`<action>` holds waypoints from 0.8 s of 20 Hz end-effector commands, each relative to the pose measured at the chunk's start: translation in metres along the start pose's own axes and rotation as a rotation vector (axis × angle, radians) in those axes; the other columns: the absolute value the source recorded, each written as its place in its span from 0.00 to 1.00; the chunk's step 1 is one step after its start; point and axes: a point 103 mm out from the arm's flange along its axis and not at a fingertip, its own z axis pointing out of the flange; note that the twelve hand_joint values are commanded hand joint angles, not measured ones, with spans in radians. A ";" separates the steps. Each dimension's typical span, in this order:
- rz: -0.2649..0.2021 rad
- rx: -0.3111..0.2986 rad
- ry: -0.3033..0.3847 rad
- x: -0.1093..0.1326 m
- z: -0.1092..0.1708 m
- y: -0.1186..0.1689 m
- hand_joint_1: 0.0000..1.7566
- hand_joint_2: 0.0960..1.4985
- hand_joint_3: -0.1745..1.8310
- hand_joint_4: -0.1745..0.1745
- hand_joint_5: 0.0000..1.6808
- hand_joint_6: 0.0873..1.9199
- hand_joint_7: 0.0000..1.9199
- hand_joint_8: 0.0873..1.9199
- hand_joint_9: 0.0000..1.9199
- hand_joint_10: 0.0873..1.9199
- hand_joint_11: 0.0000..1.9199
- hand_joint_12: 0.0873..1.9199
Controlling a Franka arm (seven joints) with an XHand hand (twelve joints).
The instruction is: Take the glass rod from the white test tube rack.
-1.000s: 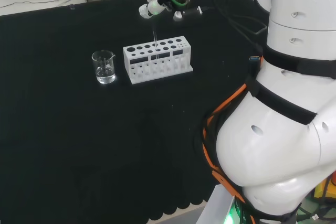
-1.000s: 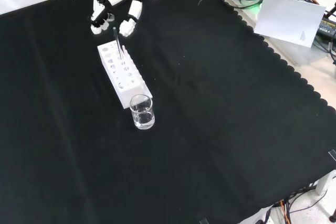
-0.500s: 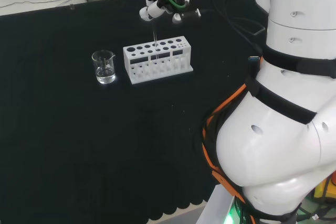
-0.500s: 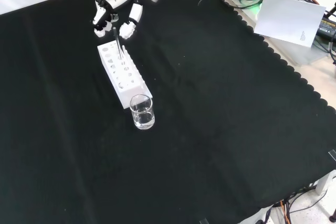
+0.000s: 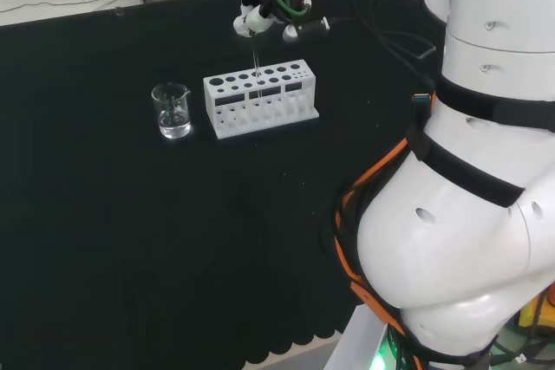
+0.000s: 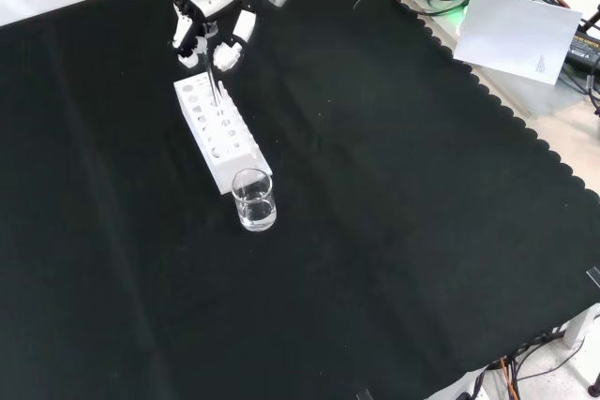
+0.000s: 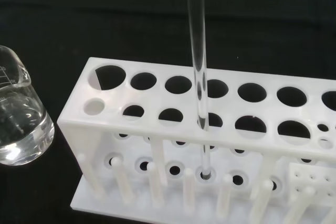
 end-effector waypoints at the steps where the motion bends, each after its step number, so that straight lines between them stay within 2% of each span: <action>1: -0.016 -0.019 0.005 0.004 0.000 0.000 0.50 0.63 0.28 0.00 0.47 0.48 0.51 0.77 0.74 0.71 0.82 0.67; 2: -0.017 -0.024 0.007 0.005 0.000 0.000 0.52 0.63 0.29 0.00 0.48 0.47 0.52 0.76 0.74 0.70 0.83 0.66; 5: -0.019 -0.040 0.004 0.007 0.000 0.001 0.62 0.70 0.18 0.00 0.52 0.56 0.54 0.75 0.76 0.68 0.86 0.64; 9: -0.022 -0.060 0.001 0.011 -0.003 0.003 0.64 0.73 0.13 0.00 0.54 0.57 0.57 0.74 0.78 0.66 0.88 0.63; 13: -0.020 -0.114 -0.005 0.014 -0.007 0.002 0.65 0.72 0.12 0.00 0.55 0.55 0.60 0.72 0.80 0.65 0.92 0.60; 16: 0.003 -0.177 -0.066 0.017 -0.012 0.001 0.71 0.55 0.36 0.00 0.55 0.60 0.53 0.65 0.83 0.62 0.91 0.55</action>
